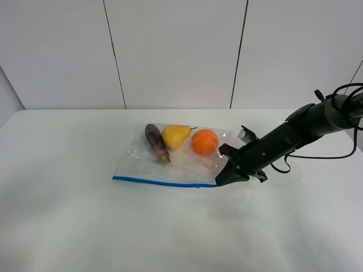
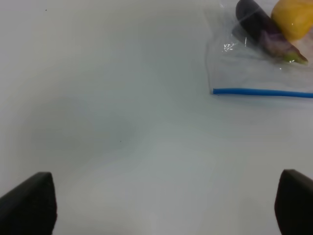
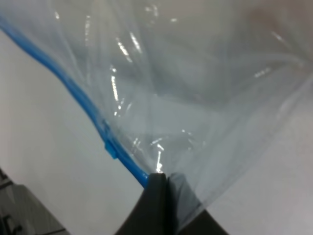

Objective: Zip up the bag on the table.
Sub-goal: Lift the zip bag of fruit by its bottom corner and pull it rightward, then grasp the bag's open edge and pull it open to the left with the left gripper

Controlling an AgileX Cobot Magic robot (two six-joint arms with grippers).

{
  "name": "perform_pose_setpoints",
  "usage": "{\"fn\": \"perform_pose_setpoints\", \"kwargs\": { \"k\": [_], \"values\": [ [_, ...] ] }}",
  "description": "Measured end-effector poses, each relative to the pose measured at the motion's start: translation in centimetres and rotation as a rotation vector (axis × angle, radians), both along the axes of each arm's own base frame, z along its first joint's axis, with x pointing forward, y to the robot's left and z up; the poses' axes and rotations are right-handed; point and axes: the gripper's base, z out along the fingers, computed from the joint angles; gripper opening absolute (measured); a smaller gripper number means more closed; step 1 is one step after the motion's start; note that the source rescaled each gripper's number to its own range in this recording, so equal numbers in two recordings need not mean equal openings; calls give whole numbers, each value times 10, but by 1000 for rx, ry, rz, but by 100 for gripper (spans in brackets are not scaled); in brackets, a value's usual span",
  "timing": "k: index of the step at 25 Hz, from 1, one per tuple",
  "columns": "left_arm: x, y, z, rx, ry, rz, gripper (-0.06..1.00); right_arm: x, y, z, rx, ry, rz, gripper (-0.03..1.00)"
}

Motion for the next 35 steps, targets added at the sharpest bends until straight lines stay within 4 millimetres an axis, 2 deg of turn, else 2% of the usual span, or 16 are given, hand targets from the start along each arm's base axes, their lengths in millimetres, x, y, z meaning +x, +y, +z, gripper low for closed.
{"fn": "perform_pose_setpoints", "kwargs": {
  "k": [9, 13, 35],
  "values": [
    [0, 0, 0, 0, 0, 0, 100, 44, 10, 57, 98, -111, 33, 0],
    [0, 0, 0, 0, 0, 0, 100, 55, 12, 75, 117, -134, 19, 0],
    [0, 0, 0, 0, 0, 0, 100, 59, 16, 84, 188, -106, -38, 0]
  ]
}}
